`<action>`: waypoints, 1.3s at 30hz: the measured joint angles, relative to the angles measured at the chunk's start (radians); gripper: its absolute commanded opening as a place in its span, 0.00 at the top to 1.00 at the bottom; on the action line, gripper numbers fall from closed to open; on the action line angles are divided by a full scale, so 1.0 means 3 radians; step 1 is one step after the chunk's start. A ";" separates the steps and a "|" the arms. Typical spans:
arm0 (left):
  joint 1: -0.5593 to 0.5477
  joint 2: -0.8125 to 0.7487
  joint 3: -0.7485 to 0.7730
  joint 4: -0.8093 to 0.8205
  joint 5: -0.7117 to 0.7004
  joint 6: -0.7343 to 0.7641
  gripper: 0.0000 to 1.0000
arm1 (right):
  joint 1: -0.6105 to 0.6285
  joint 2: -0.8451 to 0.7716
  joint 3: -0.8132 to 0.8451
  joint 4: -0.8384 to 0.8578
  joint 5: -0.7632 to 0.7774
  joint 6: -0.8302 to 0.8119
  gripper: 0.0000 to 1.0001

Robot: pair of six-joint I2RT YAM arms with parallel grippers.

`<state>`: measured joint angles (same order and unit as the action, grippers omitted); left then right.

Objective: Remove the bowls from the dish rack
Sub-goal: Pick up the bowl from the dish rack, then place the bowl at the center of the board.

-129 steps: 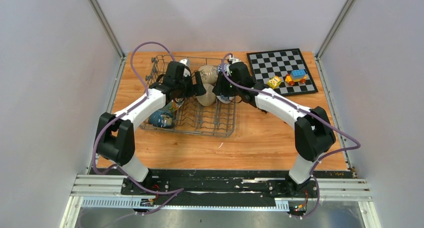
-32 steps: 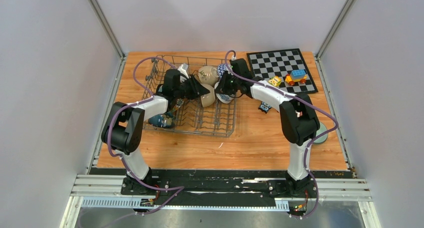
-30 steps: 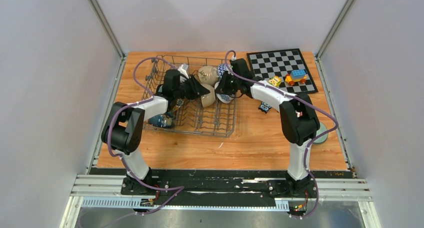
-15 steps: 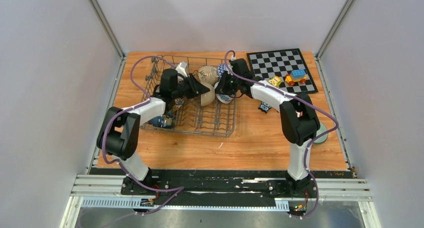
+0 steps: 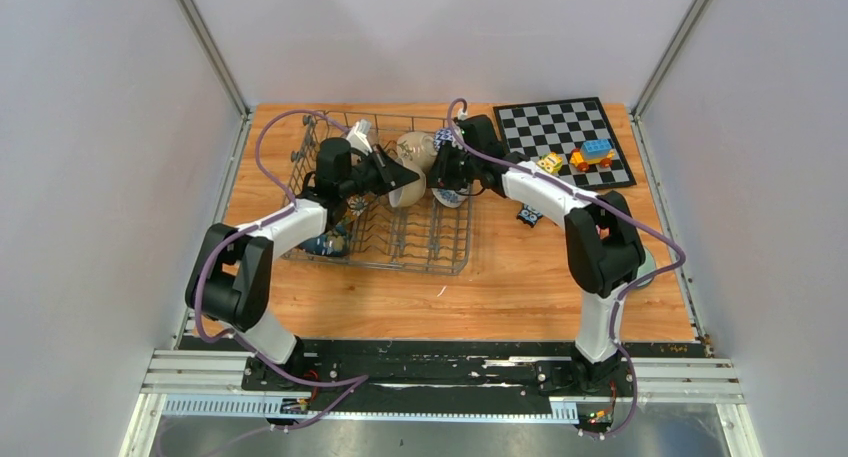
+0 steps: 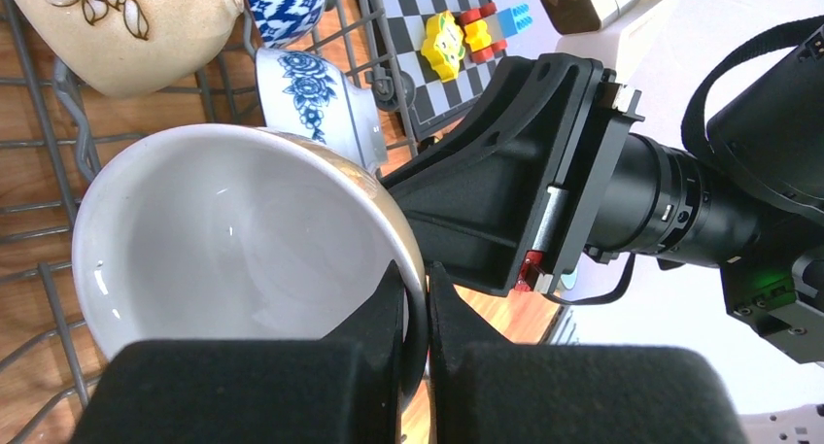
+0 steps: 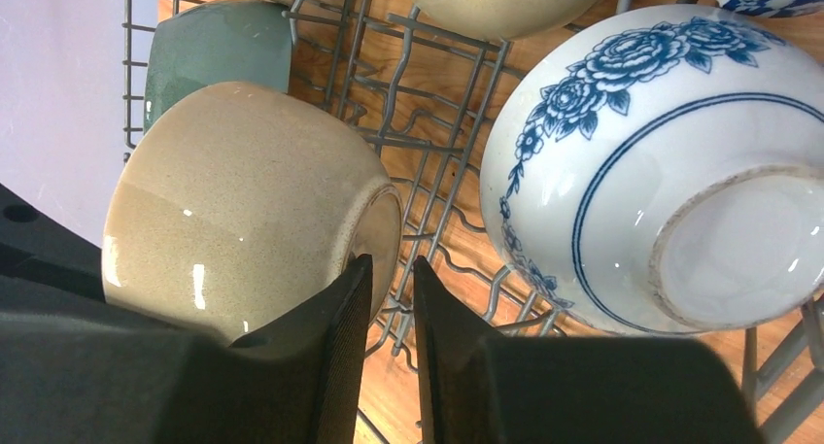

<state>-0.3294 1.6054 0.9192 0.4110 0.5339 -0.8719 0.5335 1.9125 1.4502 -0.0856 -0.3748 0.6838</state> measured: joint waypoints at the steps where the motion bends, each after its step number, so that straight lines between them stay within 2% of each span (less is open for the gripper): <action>1: 0.0000 -0.0009 -0.0005 0.0004 0.0000 -0.0001 1.00 | 0.0000 -0.0010 0.0000 -0.0011 0.0005 -0.0004 0.69; 6: 0.0000 -0.0090 -0.0014 0.0011 0.0019 -0.0014 1.00 | -0.0005 -0.0160 -0.0015 -0.0170 0.0095 -0.0104 0.50; 8: 0.0000 -0.0137 -0.0014 0.0013 0.0019 -0.0014 1.00 | -0.0015 -0.0294 -0.0067 -0.0224 0.0154 -0.0140 0.47; 16: -0.0006 -0.0439 -0.0014 -0.0095 0.0020 0.0023 1.00 | -0.0024 -0.1118 -0.0244 -0.0390 0.0273 -0.0360 0.43; 21: -0.0188 -0.0848 0.0052 -0.0720 -0.0161 0.0469 1.00 | -0.0024 -0.1710 -0.0557 -0.0484 0.0366 -0.0593 0.45; 26: -0.0907 -0.1391 0.0295 -0.1558 -0.0768 0.1352 1.00 | -0.0024 -0.2505 -0.1019 -0.0662 0.0554 -0.0811 0.47; 33: -0.1914 -0.2126 0.0315 -0.2183 -0.1489 0.2391 1.00 | -0.0024 -0.3463 -0.1415 -0.0919 0.0740 -0.0951 0.47; 39: -0.3017 -0.2284 0.0202 -0.2593 -0.2477 0.3039 1.00 | -0.0024 -0.3906 -0.1535 -0.1227 0.0722 -0.1027 0.47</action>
<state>-1.2346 0.9203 0.9798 -0.3668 -0.2092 0.0399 0.5262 0.7406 0.9897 -0.4538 -0.1581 0.3756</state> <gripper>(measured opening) 0.046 0.528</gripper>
